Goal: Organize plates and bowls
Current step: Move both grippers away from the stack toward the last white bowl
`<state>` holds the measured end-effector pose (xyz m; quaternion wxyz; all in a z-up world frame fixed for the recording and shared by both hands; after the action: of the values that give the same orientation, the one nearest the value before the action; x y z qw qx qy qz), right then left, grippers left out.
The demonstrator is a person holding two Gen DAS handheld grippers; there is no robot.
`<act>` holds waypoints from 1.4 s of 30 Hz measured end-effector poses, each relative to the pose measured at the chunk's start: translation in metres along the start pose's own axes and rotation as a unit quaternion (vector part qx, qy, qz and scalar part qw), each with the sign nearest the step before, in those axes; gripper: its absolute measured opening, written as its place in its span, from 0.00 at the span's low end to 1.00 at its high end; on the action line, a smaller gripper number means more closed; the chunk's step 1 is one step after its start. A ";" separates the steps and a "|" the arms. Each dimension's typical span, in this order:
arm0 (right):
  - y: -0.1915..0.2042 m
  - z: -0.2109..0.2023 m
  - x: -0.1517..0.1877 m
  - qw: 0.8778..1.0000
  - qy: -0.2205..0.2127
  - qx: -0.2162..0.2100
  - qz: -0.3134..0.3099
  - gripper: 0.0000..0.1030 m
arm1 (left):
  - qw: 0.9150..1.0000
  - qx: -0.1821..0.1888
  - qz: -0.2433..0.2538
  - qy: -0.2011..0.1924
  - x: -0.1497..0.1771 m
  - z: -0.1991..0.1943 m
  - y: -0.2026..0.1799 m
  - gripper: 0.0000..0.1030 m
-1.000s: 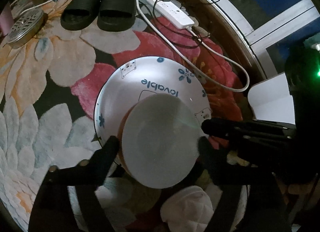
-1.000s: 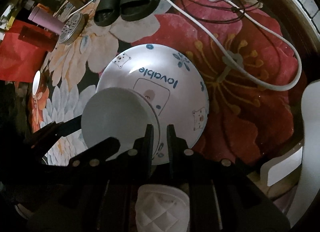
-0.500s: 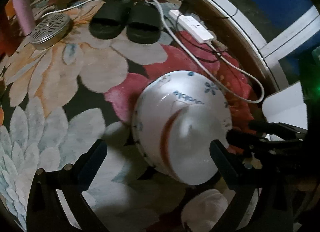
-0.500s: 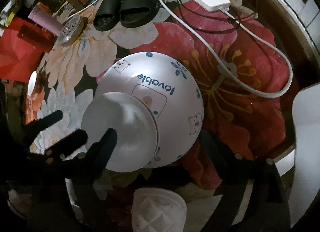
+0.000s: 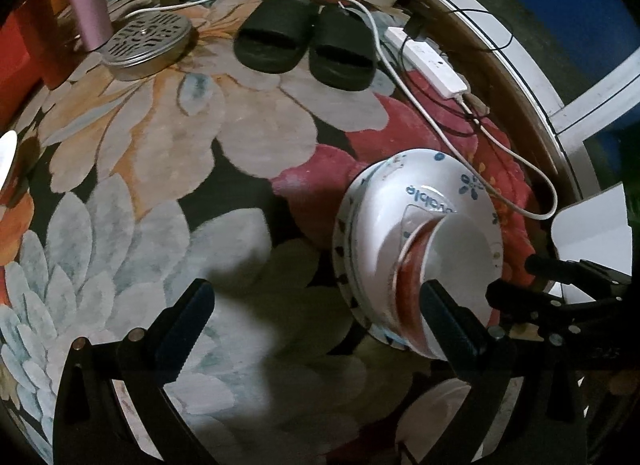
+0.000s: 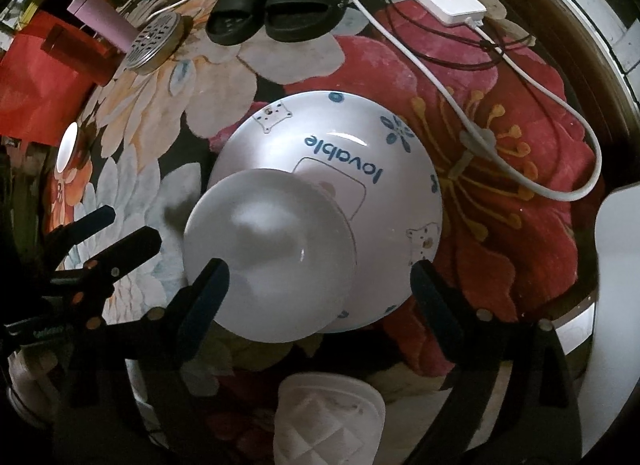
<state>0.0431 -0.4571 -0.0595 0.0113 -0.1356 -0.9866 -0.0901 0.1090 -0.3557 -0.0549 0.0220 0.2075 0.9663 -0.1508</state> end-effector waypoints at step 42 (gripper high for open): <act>0.095 0.020 -0.004 0.997 0.006 0.010 -0.078 0.91 | 0.996 -0.033 -0.078 -0.002 0.040 -0.023 0.124 0.99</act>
<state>0.0731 -0.3645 -0.0626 0.0113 -0.0572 -0.9950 -0.0816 0.1229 -0.2255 -0.0725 0.0192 0.1302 0.9839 -0.1209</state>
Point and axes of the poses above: each gripper's, at about its wrist camera, not at the fingertips, and z roughly the way its jaws point, y to its left, x to its underside, the point moved 10 cm from there along z, roughly the way its jaws point, and after that the axes turned 12 degrees about y, right-handed, at the moved point
